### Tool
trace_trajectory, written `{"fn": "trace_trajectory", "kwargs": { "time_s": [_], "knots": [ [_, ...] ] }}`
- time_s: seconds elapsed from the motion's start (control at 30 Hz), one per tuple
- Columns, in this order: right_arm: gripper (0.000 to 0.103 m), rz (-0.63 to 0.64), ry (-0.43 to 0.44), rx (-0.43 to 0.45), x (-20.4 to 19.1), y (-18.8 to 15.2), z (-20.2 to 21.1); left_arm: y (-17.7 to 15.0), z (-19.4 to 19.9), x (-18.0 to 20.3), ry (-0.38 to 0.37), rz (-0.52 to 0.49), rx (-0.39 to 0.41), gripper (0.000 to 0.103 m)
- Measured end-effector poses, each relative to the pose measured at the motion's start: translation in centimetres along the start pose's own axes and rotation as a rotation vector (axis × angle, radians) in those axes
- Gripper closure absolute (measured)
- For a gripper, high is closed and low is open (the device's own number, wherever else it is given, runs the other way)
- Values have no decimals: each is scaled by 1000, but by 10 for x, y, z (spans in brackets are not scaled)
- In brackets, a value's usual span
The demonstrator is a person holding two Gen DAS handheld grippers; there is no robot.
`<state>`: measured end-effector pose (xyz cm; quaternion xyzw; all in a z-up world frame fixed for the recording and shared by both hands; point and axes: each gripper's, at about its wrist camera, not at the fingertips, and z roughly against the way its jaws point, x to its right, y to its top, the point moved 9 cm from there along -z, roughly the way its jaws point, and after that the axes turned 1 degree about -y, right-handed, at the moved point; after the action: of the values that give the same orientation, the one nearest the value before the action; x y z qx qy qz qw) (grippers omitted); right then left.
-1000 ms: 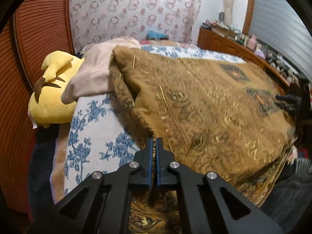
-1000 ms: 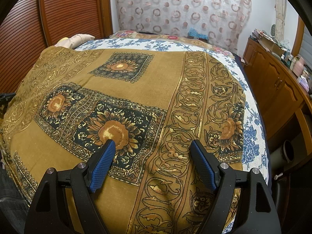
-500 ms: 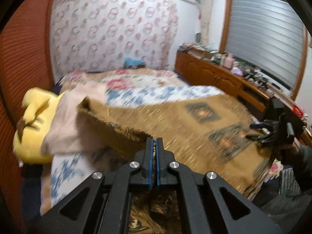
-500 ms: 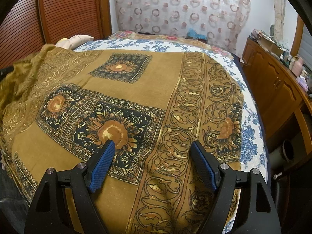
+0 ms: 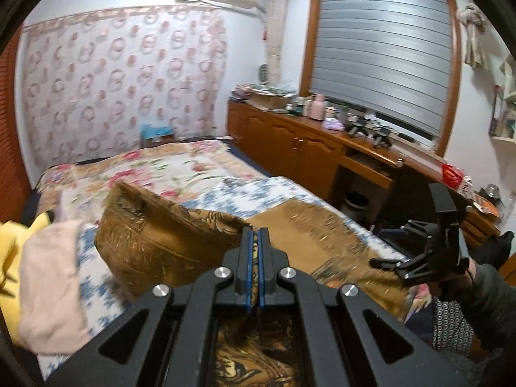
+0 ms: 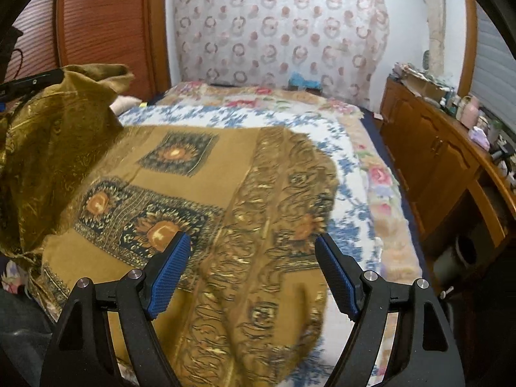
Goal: Fold small clothes
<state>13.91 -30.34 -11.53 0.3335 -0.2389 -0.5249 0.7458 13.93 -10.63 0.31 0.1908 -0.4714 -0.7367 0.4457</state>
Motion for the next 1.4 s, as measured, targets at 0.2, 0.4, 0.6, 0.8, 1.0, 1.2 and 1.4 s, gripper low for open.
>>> {"fn": "trace_trajectory", "kwargs": {
  "time_s": [0.2, 0.4, 0.6, 0.8, 1.0, 1.2, 1.4],
  "knots": [
    [22, -45, 18, 14, 8, -1, 6, 22, -25, 29, -64, -14, -22, 103],
    [22, -43, 50, 14, -6, 2, -2, 4, -42, 22, -48, -28, -80, 77],
    [22, -27, 93, 19, -29, 12, -12, -33, -42, 0, 22, -30, -140, 63],
    [22, 4, 143, 7, -55, 21, -28, -73, -36, -29, 72, 9, -192, 59],
    [26, 35, 197, -50, -81, 22, -51, -110, -33, -50, 110, 46, -241, 57],
    [28, 72, 217, -123, -96, 14, -71, -137, -33, -66, 150, 79, -286, 56],
    [33, 104, 264, -156, -114, 6, -75, -152, -35, -76, 175, 84, -323, 55]
  ]
}}
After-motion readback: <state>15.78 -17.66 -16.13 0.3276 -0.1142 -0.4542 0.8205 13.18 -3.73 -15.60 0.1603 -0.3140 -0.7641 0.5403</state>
